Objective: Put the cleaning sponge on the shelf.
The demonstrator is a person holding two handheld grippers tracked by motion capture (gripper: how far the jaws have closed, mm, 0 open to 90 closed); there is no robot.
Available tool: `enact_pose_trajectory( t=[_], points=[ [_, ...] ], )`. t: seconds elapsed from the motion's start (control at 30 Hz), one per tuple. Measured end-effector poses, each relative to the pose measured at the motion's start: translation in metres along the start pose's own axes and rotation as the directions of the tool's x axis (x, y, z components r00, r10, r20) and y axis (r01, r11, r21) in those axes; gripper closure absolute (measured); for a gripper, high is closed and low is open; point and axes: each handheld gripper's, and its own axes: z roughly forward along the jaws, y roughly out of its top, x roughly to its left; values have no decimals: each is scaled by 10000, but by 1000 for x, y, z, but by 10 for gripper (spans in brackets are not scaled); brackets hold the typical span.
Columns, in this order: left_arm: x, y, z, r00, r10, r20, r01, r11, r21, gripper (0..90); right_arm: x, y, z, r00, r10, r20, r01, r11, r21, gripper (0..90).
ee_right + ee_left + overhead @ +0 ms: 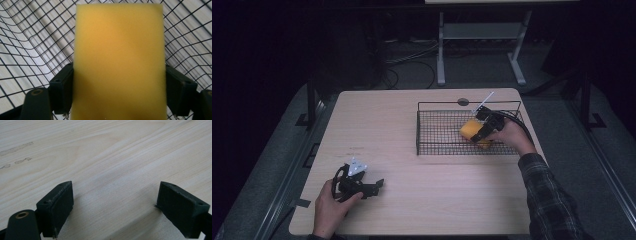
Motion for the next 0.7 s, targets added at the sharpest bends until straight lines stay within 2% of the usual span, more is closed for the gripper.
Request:
enact_pose_trajectory(
  t=[0.1, 0.7],
  points=[
    [0, 0, 0, 10000, 0, 2, 0, 10000, -4, 129, 0, 0, 1, 10000, 40, -46, -39, 9998, 174, 223],
    [0, 0, 0, 10000, -3, -3, 3, 10000, -5, 129, 0, 0, 1, 9999, 124, -35, -124, 9998, 184, 177]
  ],
)
